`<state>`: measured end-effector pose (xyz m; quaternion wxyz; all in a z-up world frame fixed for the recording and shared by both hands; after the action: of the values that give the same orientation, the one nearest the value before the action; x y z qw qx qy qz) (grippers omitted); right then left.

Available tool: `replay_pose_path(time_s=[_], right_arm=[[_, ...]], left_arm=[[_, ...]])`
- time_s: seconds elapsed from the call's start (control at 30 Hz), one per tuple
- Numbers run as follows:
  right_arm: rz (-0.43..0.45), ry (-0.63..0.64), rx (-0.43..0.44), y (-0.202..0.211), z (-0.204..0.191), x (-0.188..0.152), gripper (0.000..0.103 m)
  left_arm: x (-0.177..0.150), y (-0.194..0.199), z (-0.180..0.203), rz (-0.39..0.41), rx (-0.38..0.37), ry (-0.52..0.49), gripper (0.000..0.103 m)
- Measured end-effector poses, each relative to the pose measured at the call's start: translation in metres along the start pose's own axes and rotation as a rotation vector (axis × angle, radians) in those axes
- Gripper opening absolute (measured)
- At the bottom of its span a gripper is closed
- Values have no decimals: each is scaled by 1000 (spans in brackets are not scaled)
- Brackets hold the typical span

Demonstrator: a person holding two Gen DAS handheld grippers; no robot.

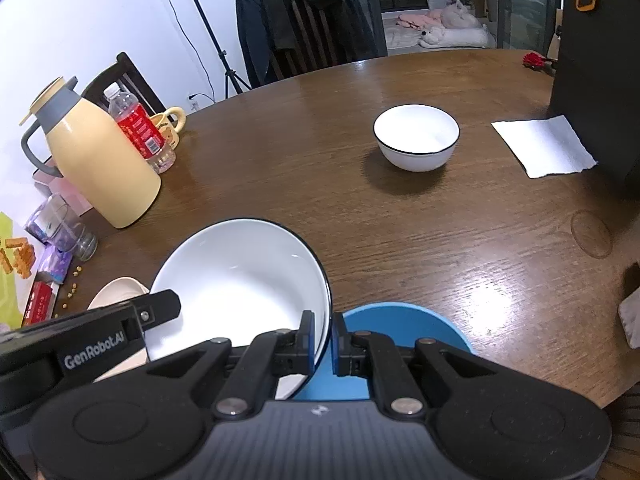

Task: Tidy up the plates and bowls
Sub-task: 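Carry the white bowl with both grippers toward the blue bowl, then lower the white bowl into the blue bowl with both grippers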

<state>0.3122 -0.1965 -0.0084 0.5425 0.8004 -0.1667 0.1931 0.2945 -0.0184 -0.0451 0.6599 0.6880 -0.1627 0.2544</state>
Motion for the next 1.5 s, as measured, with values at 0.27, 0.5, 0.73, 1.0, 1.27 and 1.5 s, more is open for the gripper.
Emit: replay_pose_path(time_s=[0.27,0.5,0.73,1.0,1.27,1.5], right_arm=[[9,-22,-14,10,11,-6,8],[17,-44,-37,18,24,-10,8],[14,-69,-67,25,41,-16,8],[-2,-83,-91,29,54,-21,8],[-22,-92,-102,27,66,-27,8],[-41,-95,-115,22,75,-34,8]], left_arm=[[-5,5,11,0,-17,-26,7],[-9,6,27,-7,-43,-57,7],[-17,5,45,-22,-57,-100,7],[-24,2,58,-43,-66,-138,7],[-31,-7,66,-67,-72,-158,7],[-41,-16,71,-92,-76,-174,7]])
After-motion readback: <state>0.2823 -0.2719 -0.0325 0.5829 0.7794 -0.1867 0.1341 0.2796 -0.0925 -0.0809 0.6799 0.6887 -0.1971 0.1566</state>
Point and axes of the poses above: each gripper's, at about its wrist camera, not at the fingertips, and y roughly against the way its jaws point, z to its right, x to its top, the point moved 6 cm from there along -y, roughly the way its jaws point, and after that the axes turned 10 degrees about x, right-handed, at the moved point
